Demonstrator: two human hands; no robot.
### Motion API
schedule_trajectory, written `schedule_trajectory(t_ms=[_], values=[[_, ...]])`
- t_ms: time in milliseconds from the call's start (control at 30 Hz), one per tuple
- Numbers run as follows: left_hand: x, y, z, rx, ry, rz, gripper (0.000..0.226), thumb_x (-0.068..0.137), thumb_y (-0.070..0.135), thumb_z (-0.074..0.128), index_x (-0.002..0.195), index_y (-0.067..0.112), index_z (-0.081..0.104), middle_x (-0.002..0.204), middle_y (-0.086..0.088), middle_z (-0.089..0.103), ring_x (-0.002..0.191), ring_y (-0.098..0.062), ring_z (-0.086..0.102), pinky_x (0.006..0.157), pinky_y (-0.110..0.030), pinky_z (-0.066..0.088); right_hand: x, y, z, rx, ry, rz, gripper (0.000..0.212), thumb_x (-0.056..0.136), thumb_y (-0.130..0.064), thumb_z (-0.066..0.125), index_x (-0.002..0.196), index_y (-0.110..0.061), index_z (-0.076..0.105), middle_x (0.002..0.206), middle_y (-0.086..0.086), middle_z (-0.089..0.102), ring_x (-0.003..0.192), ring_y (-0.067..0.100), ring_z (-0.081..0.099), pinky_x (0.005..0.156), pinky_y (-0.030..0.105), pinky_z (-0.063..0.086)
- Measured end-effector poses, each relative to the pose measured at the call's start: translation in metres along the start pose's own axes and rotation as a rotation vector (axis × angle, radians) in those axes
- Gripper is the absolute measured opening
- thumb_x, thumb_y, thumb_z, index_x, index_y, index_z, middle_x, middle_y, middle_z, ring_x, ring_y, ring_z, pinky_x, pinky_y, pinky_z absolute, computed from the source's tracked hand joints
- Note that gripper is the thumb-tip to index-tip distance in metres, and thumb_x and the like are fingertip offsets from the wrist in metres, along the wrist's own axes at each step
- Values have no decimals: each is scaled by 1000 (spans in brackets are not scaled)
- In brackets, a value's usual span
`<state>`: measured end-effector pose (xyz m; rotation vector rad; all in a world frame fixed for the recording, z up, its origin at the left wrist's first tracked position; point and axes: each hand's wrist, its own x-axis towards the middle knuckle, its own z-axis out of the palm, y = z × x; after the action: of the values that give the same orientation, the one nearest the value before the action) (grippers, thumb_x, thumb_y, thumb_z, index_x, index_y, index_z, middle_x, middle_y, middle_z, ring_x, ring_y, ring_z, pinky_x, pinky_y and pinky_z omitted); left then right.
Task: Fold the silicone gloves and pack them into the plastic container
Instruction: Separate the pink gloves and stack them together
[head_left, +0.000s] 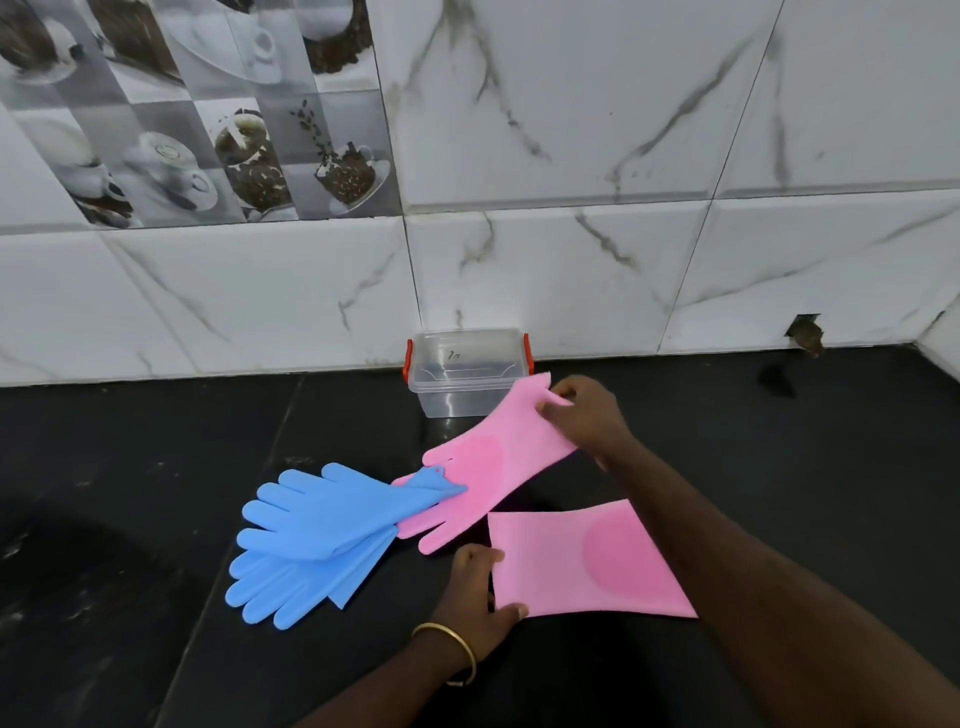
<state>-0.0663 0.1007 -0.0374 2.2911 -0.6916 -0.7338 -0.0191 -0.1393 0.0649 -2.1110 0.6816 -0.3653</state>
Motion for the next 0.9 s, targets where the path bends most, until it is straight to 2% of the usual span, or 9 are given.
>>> schedule_trajectory(t_ms=[133, 267, 333, 433, 500, 567, 667, 800, 900], values=[[-1, 18, -21, 90, 47, -32, 65, 87, 50, 58, 142, 21, 38, 145, 0, 26, 121, -14, 48, 106, -26, 38, -1, -46, -27, -77, -24, -160, 13, 78, -30, 74, 84, -24, 64, 86, -10, 61, 78, 6, 55, 61, 20, 38], [17, 84, -90, -216, 360, 10, 51, 89, 59, 41, 106, 15, 62, 113, -11, 58, 101, -28, 63, 93, -43, 52, -14, -86, -46, -183, -12, -281, 15, 74, -32, 76, 80, -28, 63, 86, -11, 64, 78, 6, 58, 61, 22, 41], [32, 125, -129, -550, 252, -88, 60, 84, 73, 39, 91, 17, 60, 96, -11, 64, 83, -31, 69, 81, -45, 58, -23, -102, -49, -218, -6, -339, 17, 71, -31, 80, 79, -27, 65, 85, -10, 65, 79, 9, 59, 63, 26, 43], [46, 167, -176, -977, -4, -226, 81, 70, 82, 51, 105, 11, 65, 100, -15, 65, 86, -35, 70, 80, -46, 59, -39, -121, -47, -230, 19, -385, 18, 68, -25, 83, 82, -25, 71, 82, -11, 66, 76, 6, 60, 67, 28, 50], [52, 183, -193, -1047, -101, -227, 60, 80, 66, 59, 97, 9, 69, 90, -12, 71, 83, -30, 70, 78, -43, 59, -48, -129, -47, -131, -4, -395, 21, 67, -17, 84, 86, -20, 75, 81, -9, 72, 75, 3, 66, 71, 26, 55], [55, 196, -205, -959, -81, -196, 29, 93, 31, 54, 80, 8, 66, 67, -8, 69, 62, -21, 66, 61, -32, 59, -54, -134, -49, -29, -54, -414, 24, 66, -12, 84, 89, -16, 77, 84, -5, 76, 78, 3, 70, 75, 23, 56], [45, 215, -223, -796, -32, -123, 26, 90, -5, 38, 75, 0, 58, 53, -14, 63, 43, -21, 62, 36, -23, 49, -82, -145, -52, 58, 79, -428, 35, 69, -16, 85, 103, -16, 73, 94, -9, 74, 87, 1, 68, 81, 22, 55], [39, 234, -223, -819, 3, -28, 16, 87, -15, 49, 99, -6, 55, 109, -24, 63, 85, -30, 67, 56, -30, 58, -130, -114, -16, 93, 624, -728, 25, 79, -24, 77, 98, -19, 60, 96, -11, 58, 90, 8, 56, 79, 29, 48], [35, 251, -219, -884, 24, 91, 63, 83, -23, 48, 135, 12, 40, 117, -13, 49, 78, -27, 63, 49, -31, 60, -145, -91, 26, -14, 358, -740, 24, 85, -33, 70, 105, -24, 60, 102, -12, 60, 96, 4, 56, 80, 30, 52]])
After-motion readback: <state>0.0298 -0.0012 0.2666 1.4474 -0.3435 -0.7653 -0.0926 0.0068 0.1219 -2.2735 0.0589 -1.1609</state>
